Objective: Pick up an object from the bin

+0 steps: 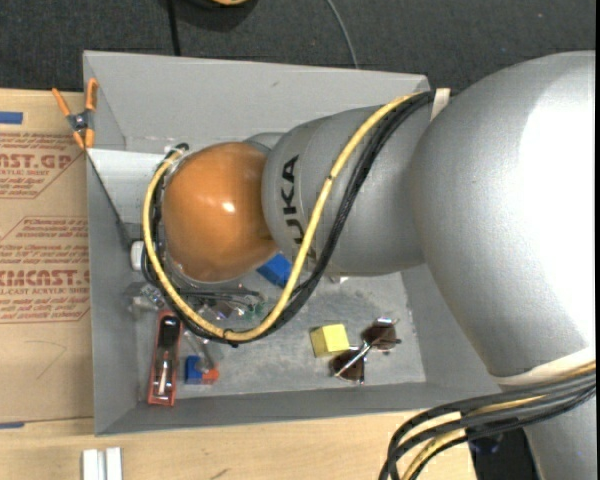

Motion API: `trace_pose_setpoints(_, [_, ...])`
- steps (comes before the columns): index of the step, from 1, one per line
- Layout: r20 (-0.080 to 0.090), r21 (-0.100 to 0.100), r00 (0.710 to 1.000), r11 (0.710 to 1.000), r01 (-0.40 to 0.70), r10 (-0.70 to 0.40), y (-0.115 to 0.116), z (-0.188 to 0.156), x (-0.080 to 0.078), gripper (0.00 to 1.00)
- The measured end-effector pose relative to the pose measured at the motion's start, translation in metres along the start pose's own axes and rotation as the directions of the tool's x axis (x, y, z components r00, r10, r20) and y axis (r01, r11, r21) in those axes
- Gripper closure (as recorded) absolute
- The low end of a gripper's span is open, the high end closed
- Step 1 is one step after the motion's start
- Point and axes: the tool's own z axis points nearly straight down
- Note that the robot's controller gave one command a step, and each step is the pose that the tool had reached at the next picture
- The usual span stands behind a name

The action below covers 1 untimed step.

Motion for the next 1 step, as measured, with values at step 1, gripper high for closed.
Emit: trace_pose_setpoints(1, [-0.010,-0.002,0.997,0.997,0.078,-0.078,0.0213,0.0423,0.0223,0.00])
